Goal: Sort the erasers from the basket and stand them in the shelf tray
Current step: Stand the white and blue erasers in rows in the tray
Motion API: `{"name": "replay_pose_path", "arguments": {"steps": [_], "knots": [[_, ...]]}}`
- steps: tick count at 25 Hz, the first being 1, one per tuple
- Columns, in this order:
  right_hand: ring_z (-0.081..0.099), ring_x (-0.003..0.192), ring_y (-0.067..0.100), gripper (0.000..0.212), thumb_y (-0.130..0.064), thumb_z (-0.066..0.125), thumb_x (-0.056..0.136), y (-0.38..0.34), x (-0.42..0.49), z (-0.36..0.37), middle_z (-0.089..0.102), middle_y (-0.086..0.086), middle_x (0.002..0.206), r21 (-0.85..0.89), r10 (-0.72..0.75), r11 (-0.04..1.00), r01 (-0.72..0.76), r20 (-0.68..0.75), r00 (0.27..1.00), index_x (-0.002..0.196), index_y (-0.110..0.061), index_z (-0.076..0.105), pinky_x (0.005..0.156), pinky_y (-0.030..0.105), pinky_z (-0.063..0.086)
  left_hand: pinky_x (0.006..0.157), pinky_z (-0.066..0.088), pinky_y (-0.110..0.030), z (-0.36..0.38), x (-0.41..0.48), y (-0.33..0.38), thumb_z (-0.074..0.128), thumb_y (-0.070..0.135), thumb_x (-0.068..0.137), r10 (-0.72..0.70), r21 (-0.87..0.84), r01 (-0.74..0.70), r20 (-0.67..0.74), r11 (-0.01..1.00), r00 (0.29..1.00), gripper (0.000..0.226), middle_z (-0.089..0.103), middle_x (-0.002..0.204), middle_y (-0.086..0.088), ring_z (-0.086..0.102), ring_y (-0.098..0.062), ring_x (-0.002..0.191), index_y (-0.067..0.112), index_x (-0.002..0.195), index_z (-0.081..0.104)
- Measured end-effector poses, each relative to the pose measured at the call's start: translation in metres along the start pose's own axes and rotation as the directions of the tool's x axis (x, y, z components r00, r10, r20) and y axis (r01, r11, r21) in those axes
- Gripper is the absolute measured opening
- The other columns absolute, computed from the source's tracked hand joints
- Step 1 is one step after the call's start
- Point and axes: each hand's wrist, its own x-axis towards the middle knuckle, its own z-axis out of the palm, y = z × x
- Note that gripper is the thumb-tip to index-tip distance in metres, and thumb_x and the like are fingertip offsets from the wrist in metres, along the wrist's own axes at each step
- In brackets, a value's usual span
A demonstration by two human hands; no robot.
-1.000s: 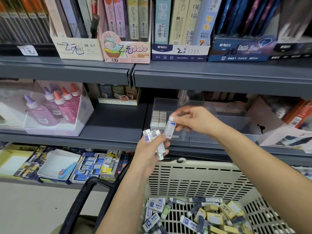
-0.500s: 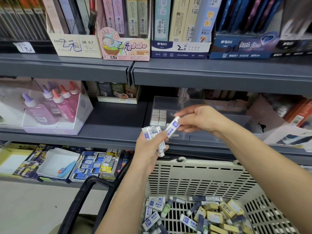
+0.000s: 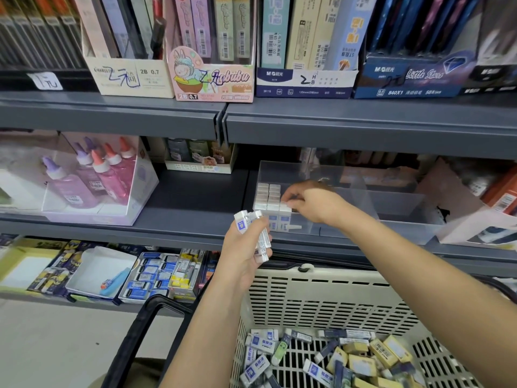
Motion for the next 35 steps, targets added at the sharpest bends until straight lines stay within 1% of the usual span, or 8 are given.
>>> {"name": "replay_pose_path", "arguments": {"steps": [4,8,13,16,21,29,33,35], "knots": [[0.058,0.105,0.022,0.024,-0.03,0.047,0.094,-0.005,-0.011,-0.004,0.063,0.001,0.118,-0.057,-0.036,0.998,0.031,-0.09,0.995,0.111,-0.023,0.063,0.092,0.034,0.046,0.043,0.04,-0.021,0.004,-0.002,-0.002,0.055,0.0,0.085,0.001,0.051,-0.004,0.054,0.999,0.999,0.012,0.056,0.069,-0.004,0.049,-0.012,0.056,0.012,0.089,0.055],[0.065,0.074,0.007,0.025,-0.043,0.06,0.085,-0.021,-0.033,-0.003,0.072,-0.003,0.081,0.196,-0.09,0.975,0.105,-0.083,0.992,0.085,-0.021,0.072,0.072,0.024,0.052,0.047,0.043,-0.023,0.005,-0.005,-0.002,0.061,0.0,0.084,0.059,0.123,-0.073,0.114,0.99,0.992,0.017,0.061,0.073,-0.001,0.055,-0.01,0.058,0.015,0.093,0.057],[0.063,0.057,0.002,0.007,-0.014,0.063,0.086,-0.018,-0.043,-0.01,0.069,-0.003,0.065,0.57,-0.007,0.821,-0.007,0.023,1.0,0.084,-0.013,0.069,0.054,0.017,0.047,0.048,0.043,-0.023,0.004,-0.009,0.0,0.061,0.003,0.086,0.037,0.078,-0.047,0.123,0.996,0.992,0.017,0.069,0.086,-0.005,0.062,-0.013,0.068,0.015,0.098,0.059],[0.064,0.059,0.002,0.006,-0.011,0.062,0.087,-0.011,-0.045,-0.016,0.07,-0.006,0.063,0.625,0.001,0.78,-0.037,0.057,0.998,0.089,-0.012,0.068,0.05,0.014,0.047,0.046,0.043,-0.022,0.004,-0.009,0.001,0.061,0.002,0.085,0.034,0.09,-0.044,0.117,0.995,0.993,0.02,0.07,0.087,-0.007,0.065,-0.015,0.07,0.013,0.101,0.058],[0.066,0.056,0.003,0.011,-0.008,0.066,0.083,-0.001,-0.028,-0.035,0.071,-0.006,0.063,0.745,0.097,0.667,0.005,-0.094,0.991,0.079,-0.018,0.064,0.049,0.012,0.049,0.052,0.051,-0.027,0.003,-0.006,0.0,0.066,0.018,0.085,0.044,0.031,-0.046,0.068,0.998,0.997,0.013,0.064,0.073,0.001,0.063,-0.009,0.063,0.019,0.093,0.056],[0.066,0.083,0.019,0.024,-0.012,0.057,0.087,0.004,0.007,-0.031,0.065,-0.003,0.076,0.381,0.108,0.924,-0.032,-0.18,0.978,0.072,-0.03,0.055,0.081,0.032,0.048,0.058,0.055,-0.035,-0.002,-0.004,-0.004,0.068,0.033,0.081,0.045,0.058,-0.05,0.083,0.997,0.995,0.019,0.061,0.075,0.0,0.063,-0.011,0.068,0.022,0.093,0.057],[0.061,0.073,0.01,0.024,-0.017,0.05,0.09,0.004,0.002,-0.03,0.063,-0.007,0.087,0.139,0.076,0.989,-0.045,-0.227,0.971,0.103,-0.034,0.06,0.053,0.004,0.039,0.057,0.055,-0.035,-0.003,-0.003,-0.003,0.069,0.032,0.081,0.04,0.053,-0.044,0.076,0.998,0.996,0.021,0.06,0.077,-0.001,0.063,-0.01,0.067,0.021,0.094,0.058],[0.063,0.07,0.007,0.028,-0.015,0.049,0.092,0.007,0.0,-0.031,0.063,-0.006,0.09,0.216,0.091,0.975,-0.051,-0.178,0.98,0.11,-0.032,0.062,0.057,0.001,0.043,0.057,0.055,-0.034,-0.002,-0.003,-0.003,0.069,0.033,0.08,0.038,0.053,-0.042,0.079,0.998,0.996,0.021,0.059,0.079,-0.002,0.062,-0.012,0.069,0.022,0.095,0.058]]}}
